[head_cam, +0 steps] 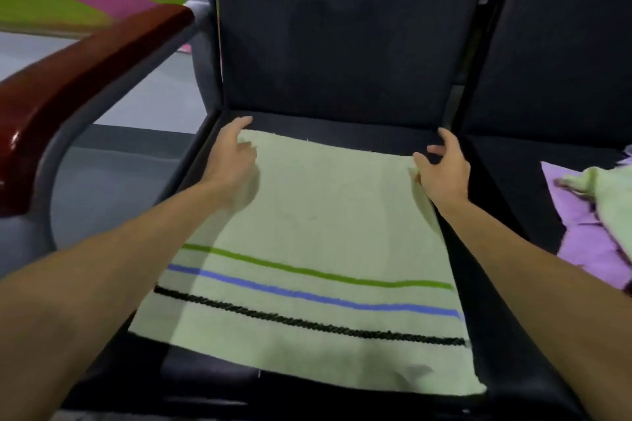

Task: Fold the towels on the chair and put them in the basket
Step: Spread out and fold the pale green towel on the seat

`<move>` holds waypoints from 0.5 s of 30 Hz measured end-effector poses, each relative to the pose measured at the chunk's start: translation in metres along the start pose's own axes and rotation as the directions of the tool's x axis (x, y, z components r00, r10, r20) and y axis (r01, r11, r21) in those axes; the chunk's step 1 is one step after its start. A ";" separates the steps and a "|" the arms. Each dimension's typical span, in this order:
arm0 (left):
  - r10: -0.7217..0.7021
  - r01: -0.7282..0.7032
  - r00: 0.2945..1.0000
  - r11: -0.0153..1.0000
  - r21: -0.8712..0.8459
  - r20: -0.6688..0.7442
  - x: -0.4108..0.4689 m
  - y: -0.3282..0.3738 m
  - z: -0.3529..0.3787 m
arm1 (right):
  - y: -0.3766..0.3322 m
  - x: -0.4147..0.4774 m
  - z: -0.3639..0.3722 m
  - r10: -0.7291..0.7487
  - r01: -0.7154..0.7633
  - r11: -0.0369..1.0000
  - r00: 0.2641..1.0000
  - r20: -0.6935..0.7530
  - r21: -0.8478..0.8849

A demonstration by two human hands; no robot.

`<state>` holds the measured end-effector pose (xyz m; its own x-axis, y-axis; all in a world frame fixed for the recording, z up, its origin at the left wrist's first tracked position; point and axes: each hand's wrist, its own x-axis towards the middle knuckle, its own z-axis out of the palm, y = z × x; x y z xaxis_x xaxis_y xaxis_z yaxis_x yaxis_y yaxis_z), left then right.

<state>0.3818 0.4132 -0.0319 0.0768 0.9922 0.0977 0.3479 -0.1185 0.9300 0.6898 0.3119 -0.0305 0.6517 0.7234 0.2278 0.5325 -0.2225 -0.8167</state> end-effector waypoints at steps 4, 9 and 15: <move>0.158 -0.200 0.968 0.954 0.224 0.194 -0.046 0.007 -0.021 | -0.011 -0.035 -0.017 -0.207 0.229 0.957 0.969 0.139 -0.176; 0.188 -0.396 0.864 0.827 0.400 0.467 -0.111 0.027 -0.055 | -0.041 -0.096 -0.058 -0.312 0.488 0.846 0.781 0.541 -0.217; 0.106 -0.460 0.755 0.788 0.408 0.648 -0.170 0.027 -0.093 | -0.063 -0.167 -0.098 -0.192 0.506 0.850 0.561 0.806 -0.150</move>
<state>0.2911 0.2449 0.0092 0.6998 0.7120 -0.0576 0.6202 -0.5656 0.5436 0.6007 0.1410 0.0349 -0.1718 0.9747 -0.1428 0.8627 0.0789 -0.4995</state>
